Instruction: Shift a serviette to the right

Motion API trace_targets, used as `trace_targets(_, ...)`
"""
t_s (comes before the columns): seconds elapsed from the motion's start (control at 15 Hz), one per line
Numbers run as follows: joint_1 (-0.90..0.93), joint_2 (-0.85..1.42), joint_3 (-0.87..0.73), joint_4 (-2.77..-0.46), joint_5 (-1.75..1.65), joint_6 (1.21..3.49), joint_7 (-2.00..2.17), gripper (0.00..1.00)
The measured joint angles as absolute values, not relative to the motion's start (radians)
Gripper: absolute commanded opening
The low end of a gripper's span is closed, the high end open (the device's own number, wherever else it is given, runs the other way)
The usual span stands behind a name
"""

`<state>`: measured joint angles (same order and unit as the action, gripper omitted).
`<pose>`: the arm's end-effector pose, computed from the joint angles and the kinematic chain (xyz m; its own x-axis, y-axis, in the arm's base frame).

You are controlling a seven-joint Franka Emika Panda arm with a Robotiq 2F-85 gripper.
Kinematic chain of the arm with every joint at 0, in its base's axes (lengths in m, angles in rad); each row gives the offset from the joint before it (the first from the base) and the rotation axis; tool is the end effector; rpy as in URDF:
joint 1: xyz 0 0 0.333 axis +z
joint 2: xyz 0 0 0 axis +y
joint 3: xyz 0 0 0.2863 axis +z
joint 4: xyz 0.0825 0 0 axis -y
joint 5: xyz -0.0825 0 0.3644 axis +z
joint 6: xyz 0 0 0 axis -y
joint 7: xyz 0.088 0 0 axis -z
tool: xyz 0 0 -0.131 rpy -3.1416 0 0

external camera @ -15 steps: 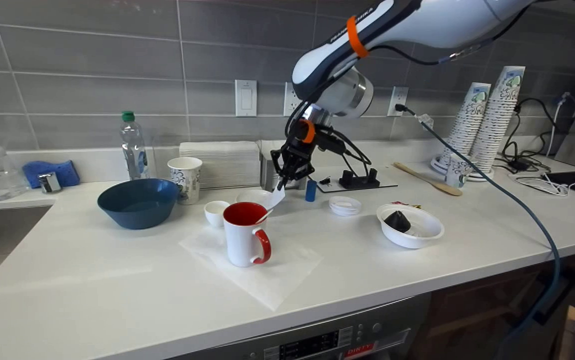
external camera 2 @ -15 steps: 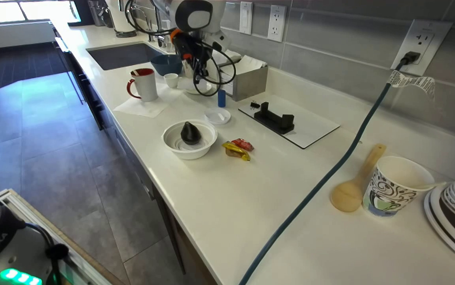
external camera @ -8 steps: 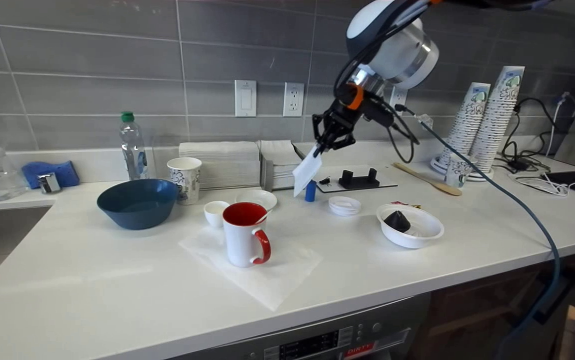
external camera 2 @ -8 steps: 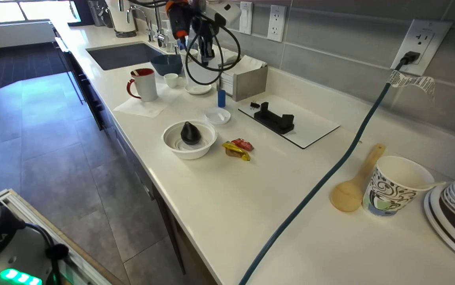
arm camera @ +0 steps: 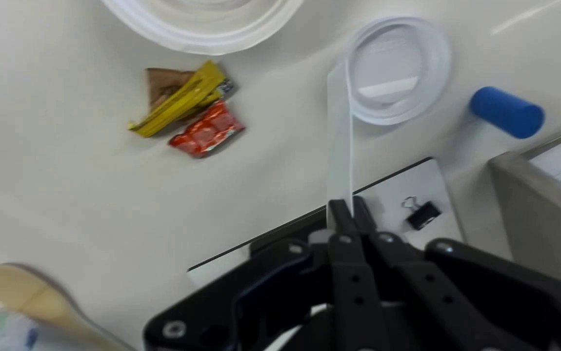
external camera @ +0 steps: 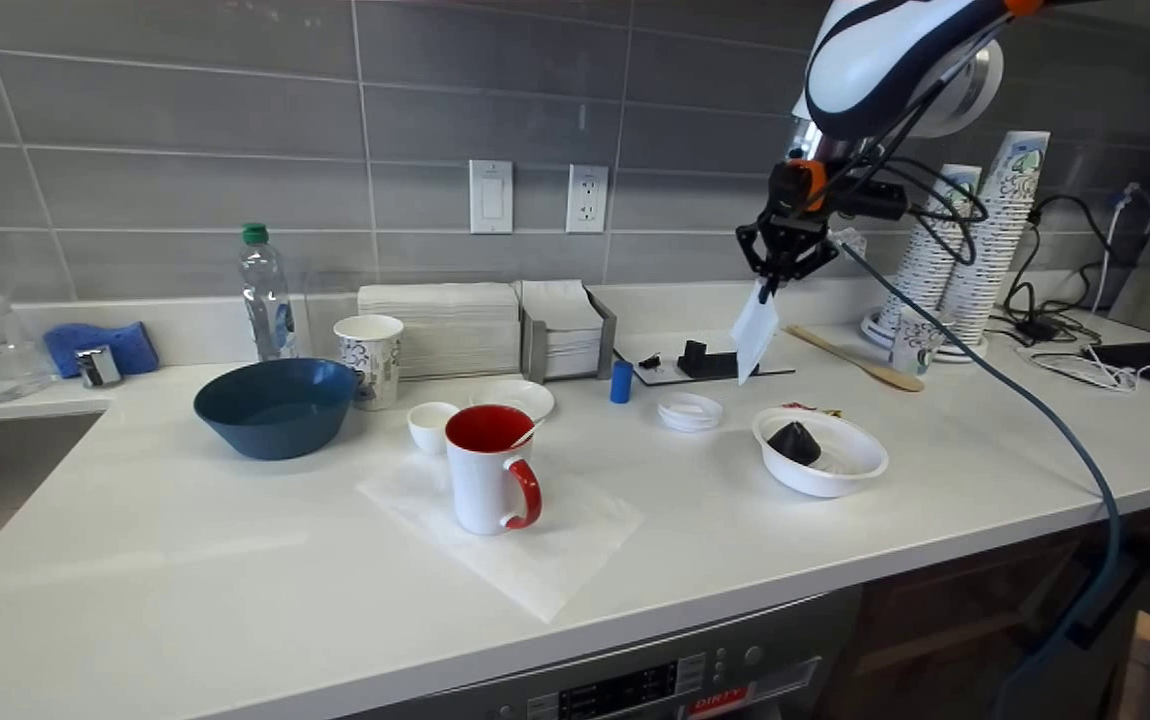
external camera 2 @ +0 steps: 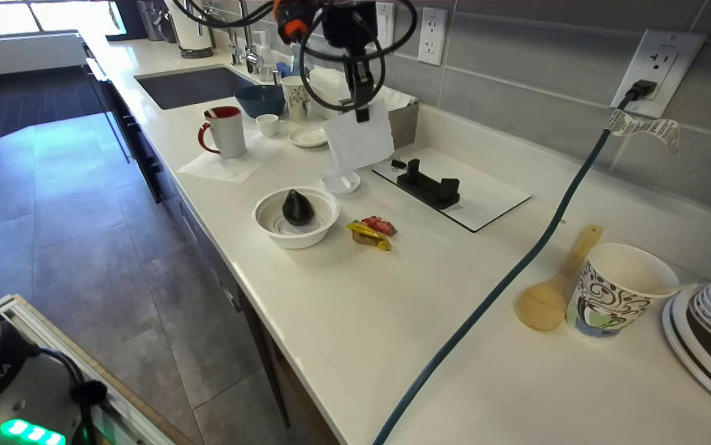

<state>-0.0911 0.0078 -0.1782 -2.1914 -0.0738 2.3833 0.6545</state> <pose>0.5186 -0.1451 0.3586 0.6262 -0.7583 0.1812 -0.7623 -0.6443 -0.0621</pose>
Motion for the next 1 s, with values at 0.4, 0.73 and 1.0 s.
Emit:
trace_targets(0.4,-0.101,0.08,-0.178,-2.071,-0.331,2.111,0.865,0.0)
trace_targets(0.73,-0.1,0.305,-0.204,-1.951,-0.428,1.991,0.957,0.0)
trace_targets(1.0,-0.09,0.473,-0.227,-1.811,-0.46,1.818,0.969,0.33)
